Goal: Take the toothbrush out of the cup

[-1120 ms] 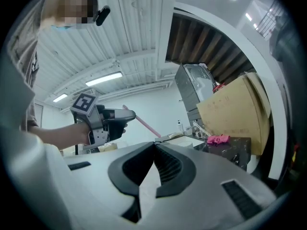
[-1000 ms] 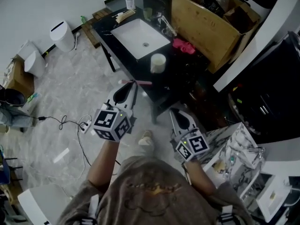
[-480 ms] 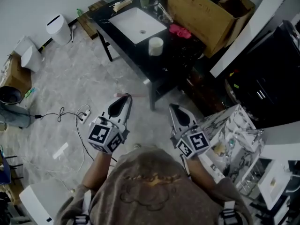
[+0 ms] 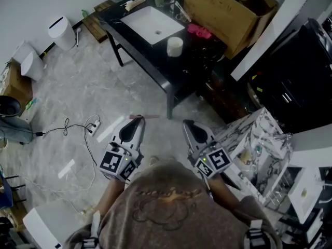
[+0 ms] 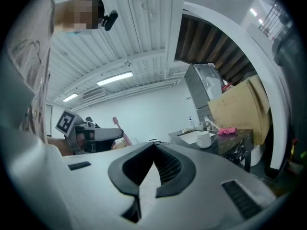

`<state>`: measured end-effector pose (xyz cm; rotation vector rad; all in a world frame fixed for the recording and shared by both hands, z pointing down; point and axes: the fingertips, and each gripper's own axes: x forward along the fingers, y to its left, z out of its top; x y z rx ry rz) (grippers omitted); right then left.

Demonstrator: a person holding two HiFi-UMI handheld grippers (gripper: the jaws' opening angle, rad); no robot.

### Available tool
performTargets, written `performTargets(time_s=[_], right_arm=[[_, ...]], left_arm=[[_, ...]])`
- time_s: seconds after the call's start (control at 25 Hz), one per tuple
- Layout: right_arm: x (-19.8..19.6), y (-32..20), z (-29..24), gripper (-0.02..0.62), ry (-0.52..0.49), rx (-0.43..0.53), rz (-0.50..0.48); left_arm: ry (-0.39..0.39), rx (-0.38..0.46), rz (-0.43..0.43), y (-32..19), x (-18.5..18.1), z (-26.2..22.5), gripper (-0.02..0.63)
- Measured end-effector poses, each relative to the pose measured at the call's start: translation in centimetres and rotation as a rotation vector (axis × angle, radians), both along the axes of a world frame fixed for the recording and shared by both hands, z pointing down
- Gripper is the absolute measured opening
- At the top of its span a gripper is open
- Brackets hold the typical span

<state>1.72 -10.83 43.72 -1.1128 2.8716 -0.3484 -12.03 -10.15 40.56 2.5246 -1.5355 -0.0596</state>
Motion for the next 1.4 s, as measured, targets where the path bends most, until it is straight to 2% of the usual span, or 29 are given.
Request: performTargets(time_s=[0.24, 0.44, 1.12, 1.4], right_arm=[[-2.1, 0.7, -0.5, 0.006, 0.011, 0.023, -0.042], [-3.0, 1.0, -0.5, 0.005, 0.052, 0.05, -0.04], [-4.6, 1.3, -0.8, 0.005, 0.04, 0.058, -0.039], [-5.3, 1.4, -1.0, 0.005, 0.04, 0.061, -0.046]], left_arm=[[0.002, -0.013, -0.005, 0.4, -0.8, 0.7, 0.032], [-0.002, -0.023, 0.008, 0.8, -1.1, 1.0, 0.031], [0.035, -0.001, -0.009, 1.2, -3.1, 0.3, 0.028], [0.022, 0.013, 0.004, 1.3, -3.6, 0.5, 0.022]])
